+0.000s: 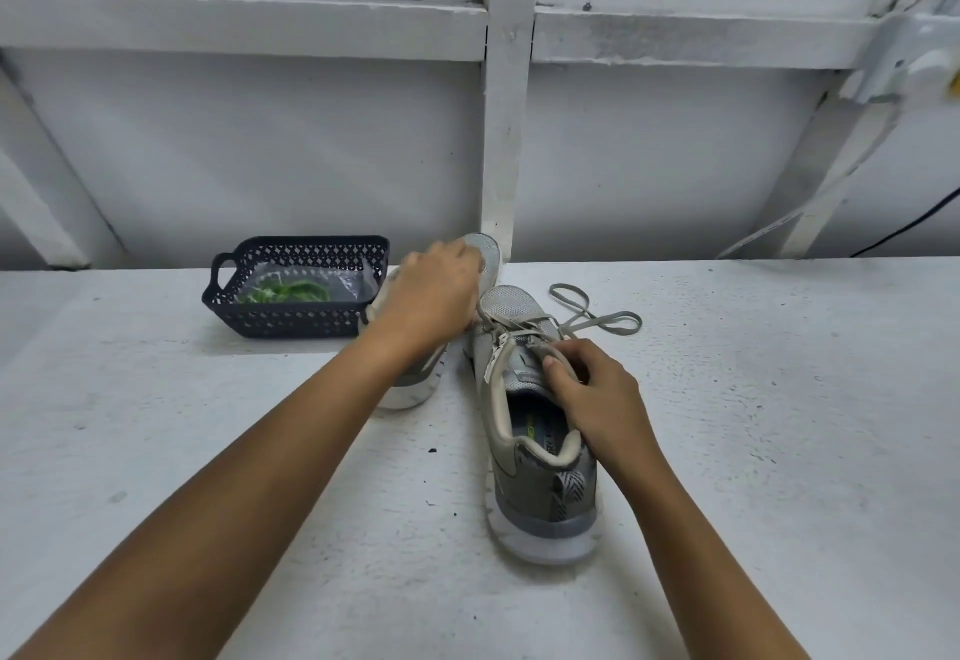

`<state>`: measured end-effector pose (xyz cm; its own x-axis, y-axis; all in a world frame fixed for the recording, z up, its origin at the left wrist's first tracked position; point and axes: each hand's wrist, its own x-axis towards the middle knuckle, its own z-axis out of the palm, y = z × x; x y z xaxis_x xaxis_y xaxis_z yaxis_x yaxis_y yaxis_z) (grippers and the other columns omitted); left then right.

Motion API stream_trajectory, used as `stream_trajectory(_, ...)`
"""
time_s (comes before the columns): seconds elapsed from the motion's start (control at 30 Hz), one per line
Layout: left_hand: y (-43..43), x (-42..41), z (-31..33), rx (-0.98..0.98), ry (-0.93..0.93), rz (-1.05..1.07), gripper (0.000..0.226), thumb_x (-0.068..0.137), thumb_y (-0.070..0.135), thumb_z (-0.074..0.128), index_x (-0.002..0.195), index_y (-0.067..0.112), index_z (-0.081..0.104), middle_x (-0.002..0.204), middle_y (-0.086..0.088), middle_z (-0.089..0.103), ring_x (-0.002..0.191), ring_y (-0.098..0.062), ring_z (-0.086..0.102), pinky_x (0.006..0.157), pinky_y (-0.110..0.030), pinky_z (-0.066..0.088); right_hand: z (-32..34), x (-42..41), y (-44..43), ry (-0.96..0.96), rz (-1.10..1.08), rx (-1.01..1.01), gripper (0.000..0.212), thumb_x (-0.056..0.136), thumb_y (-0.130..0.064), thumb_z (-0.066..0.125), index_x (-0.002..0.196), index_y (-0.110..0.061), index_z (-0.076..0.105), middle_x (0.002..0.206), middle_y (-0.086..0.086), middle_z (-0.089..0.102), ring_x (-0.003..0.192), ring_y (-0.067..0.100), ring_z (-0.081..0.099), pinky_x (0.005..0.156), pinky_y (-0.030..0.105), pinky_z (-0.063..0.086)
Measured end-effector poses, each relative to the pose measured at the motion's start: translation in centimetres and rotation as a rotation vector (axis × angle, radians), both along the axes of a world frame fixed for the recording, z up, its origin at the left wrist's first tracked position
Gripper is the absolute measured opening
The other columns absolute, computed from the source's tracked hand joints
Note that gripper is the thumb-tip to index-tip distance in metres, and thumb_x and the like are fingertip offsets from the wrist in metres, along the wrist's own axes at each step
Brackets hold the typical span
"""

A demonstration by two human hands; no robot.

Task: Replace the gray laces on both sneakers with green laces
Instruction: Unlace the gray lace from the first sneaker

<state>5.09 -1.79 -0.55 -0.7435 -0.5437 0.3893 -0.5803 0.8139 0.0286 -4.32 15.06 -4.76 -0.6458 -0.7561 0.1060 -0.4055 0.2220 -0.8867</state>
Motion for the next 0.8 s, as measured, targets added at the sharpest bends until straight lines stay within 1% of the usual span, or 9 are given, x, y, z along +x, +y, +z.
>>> stream_trajectory(0.07,-0.5,0.2,0.4,0.031,0.058,0.008,0.022,0.096,0.019,0.041,0.107,0.009,0.057,0.112,-0.008,0.056,0.106,-0.026,0.048,0.090,-0.041,0.038,0.0,0.0,0.0,-0.001,-0.003,-0.001,0.012,0.092,-0.028,0.057,0.101,-0.027,0.064,0.092,-0.013,0.062,0.080,-0.010,0.051,0.062,-0.003,0.036)
stream_trajectory(0.13,-0.2,0.1,0.3,0.048,-0.074,-0.073,0.025,0.096,0.025,0.043,0.109,0.014,0.061,0.118,-0.004,0.054,0.113,-0.024,0.045,0.093,-0.041,0.036,0.0,0.0,0.0,-0.004,-0.007,-0.002,0.011,0.091,-0.028,0.058,0.101,-0.027,0.063,0.091,-0.013,0.062,0.080,-0.008,0.052,0.061,-0.002,0.035)
stream_trajectory(0.2,0.5,-0.2,-0.8,-0.015,-0.222,-0.124,0.028,0.096,0.027,0.042,0.113,0.019,0.062,0.124,-0.001,0.051,0.119,-0.022,0.042,0.097,-0.040,0.032,0.0,0.0,0.0,0.001,-0.012,0.002,0.014,0.091,-0.028,0.058,0.104,-0.025,0.064,0.093,-0.012,0.062,0.083,-0.001,0.054,0.062,-0.002,0.035)
stream_trajectory(0.33,0.6,-0.4,-2.7,-0.117,-0.262,-0.058,0.029,0.097,0.029,0.039,0.116,0.018,0.057,0.124,-0.001,0.052,0.119,-0.023,0.043,0.094,-0.038,0.031,0.1,0.0,-0.1,-0.008,-0.013,0.005,0.015,0.091,-0.028,0.058,0.104,-0.025,0.065,0.093,-0.012,0.063,0.088,0.003,0.055,0.063,0.000,0.036)
stream_trajectory(0.43,0.7,-0.4,-2.2,-0.028,-0.137,-0.014,0.027,0.096,0.027,0.040,0.112,0.014,0.056,0.120,-0.004,0.054,0.114,-0.024,0.046,0.090,-0.038,0.035,0.1,0.0,0.0,-0.012,-0.010,0.003,0.014,0.091,-0.029,0.058,0.103,-0.026,0.064,0.092,-0.013,0.063,0.085,0.000,0.055,0.064,0.002,0.036)
stream_trajectory(0.57,-0.3,0.2,-0.2,0.084,0.277,0.303,0.023,0.092,0.017,0.042,0.107,0.004,0.054,0.113,-0.014,0.056,0.105,-0.032,0.049,0.083,-0.040,0.037,0.0,0.0,0.1,-0.020,-0.007,0.003,0.017,0.092,-0.029,0.057,0.107,-0.025,0.065,0.096,-0.012,0.064,0.085,-0.002,0.055,0.063,0.001,0.036)
stream_trajectory(0.63,-0.9,0.5,0.5,0.079,0.259,0.408,0.027,0.091,0.015,0.042,0.112,0.004,0.052,0.118,-0.015,0.053,0.109,-0.032,0.046,0.087,-0.041,0.036,0.0,0.0,0.0,-0.020,-0.008,0.006,0.016,0.092,-0.029,0.057,0.105,-0.024,0.065,0.095,-0.011,0.064,0.083,-0.005,0.053,0.062,0.000,0.036)
stream_trajectory(0.73,-0.7,0.6,-0.3,-0.015,0.096,0.278,0.039,0.087,0.014,0.047,0.125,0.009,0.049,0.134,-0.016,0.044,0.123,-0.034,0.037,0.099,-0.046,0.030,-0.1,-0.1,0.0,-0.012,-0.006,0.008,0.014,0.092,-0.028,0.057,0.104,-0.025,0.064,0.093,-0.012,0.063,0.083,-0.003,0.053,0.063,0.000,0.036)
stream_trajectory(0.8,-0.1,0.5,-1.3,-0.076,0.027,0.082,0.043,0.085,0.013,0.053,0.127,0.017,0.052,0.144,-0.013,0.037,0.135,-0.035,0.026,0.109,-0.056,0.016,0.0,-0.1,0.1,-0.016,-0.009,0.006,0.014,0.092,-0.029,0.057,0.103,-0.025,0.064,0.093,-0.013,0.063,0.083,-0.004,0.053,0.063,0.001,0.037)
